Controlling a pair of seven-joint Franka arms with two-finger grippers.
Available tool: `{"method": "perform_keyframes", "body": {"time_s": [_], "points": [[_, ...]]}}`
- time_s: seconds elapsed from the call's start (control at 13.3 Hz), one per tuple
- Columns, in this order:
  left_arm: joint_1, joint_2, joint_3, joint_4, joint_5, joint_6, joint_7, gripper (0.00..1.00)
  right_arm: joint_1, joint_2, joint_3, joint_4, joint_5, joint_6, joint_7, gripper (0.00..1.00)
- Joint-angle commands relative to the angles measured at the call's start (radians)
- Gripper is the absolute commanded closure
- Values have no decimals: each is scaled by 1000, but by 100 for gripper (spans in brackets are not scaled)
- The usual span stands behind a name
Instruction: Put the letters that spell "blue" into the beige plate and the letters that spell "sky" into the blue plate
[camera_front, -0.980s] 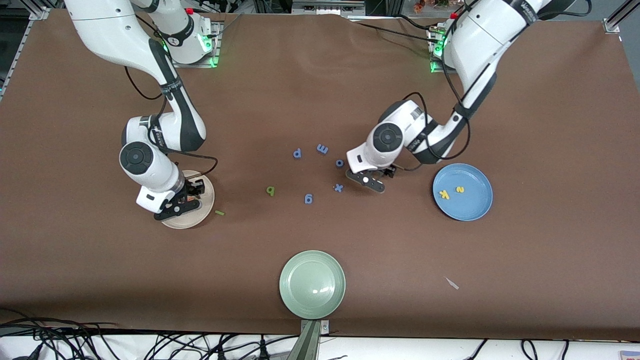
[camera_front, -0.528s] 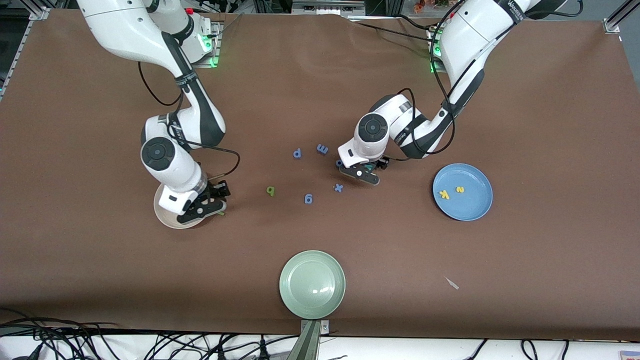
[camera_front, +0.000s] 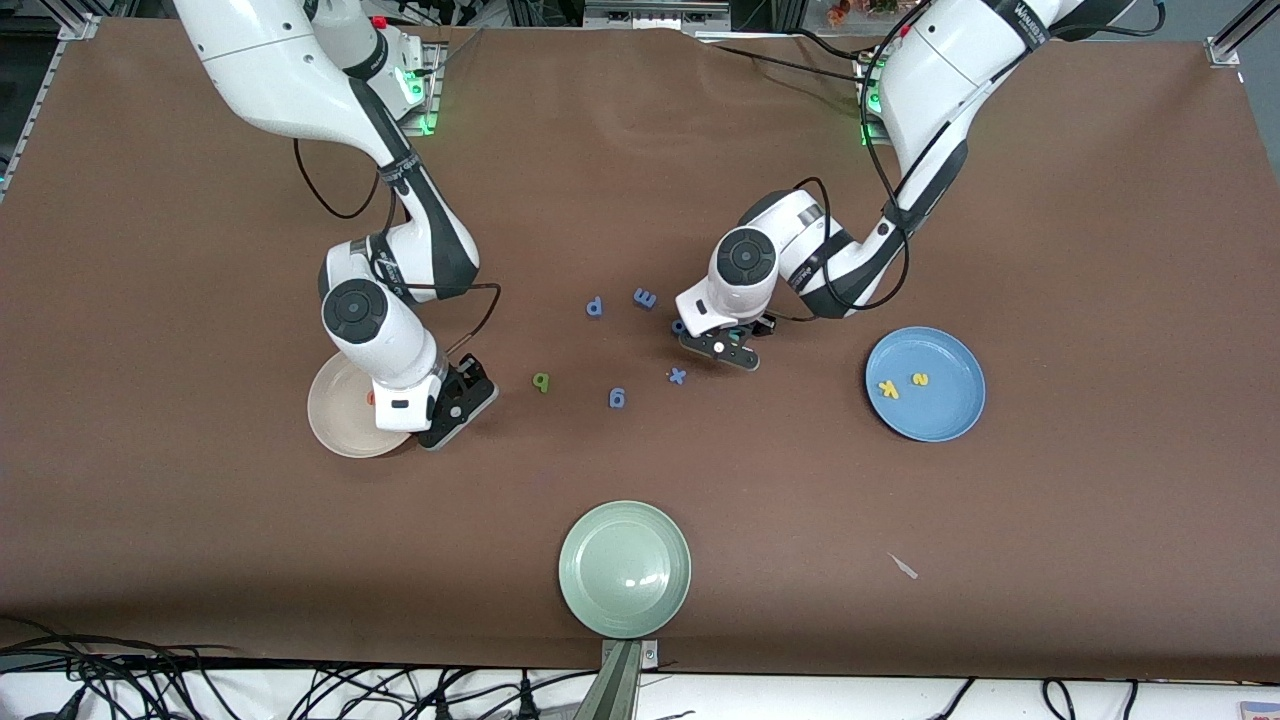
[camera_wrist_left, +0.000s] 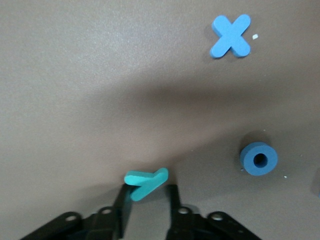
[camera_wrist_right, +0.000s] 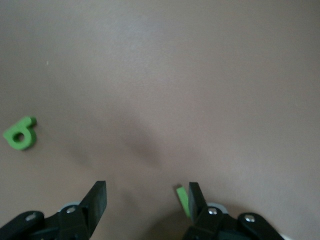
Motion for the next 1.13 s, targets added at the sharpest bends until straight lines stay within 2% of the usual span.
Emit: {"method": "perform_keyframes", "body": {"time_s": [0.0, 0.15, 0.3, 0.45, 0.6, 0.75, 0.9, 1.06], "points": [[15, 2, 3, -6, 31, 11, -23, 86, -9, 15, -11, -13, 14, 57, -191, 25], [16, -3, 3, -4, 31, 11, -23, 85, -24, 31, -19, -17, 25, 74, -270, 25], [-1, 5, 3, 26, 34, 15, -21, 79, -32, 32, -25, -32, 69, 80, -330, 25], [-7, 6, 3, 33, 34, 17, -15, 85, -33, 41, -27, -45, 133, 104, -380, 25], [-5, 6, 4, 33, 34, 17, -12, 99, -33, 43, -27, -51, 149, 106, -391, 26], [-1, -1, 3, 34, 34, 15, -9, 100, -35, 43, -27, -63, 150, 115, -394, 27], [7, -12, 3, 37, 34, 8, -9, 100, -35, 47, -28, -91, 150, 166, -413, 36], [10, -24, 3, 39, 34, 5, -9, 100, -35, 46, -28, -91, 152, 164, -413, 53]]}}
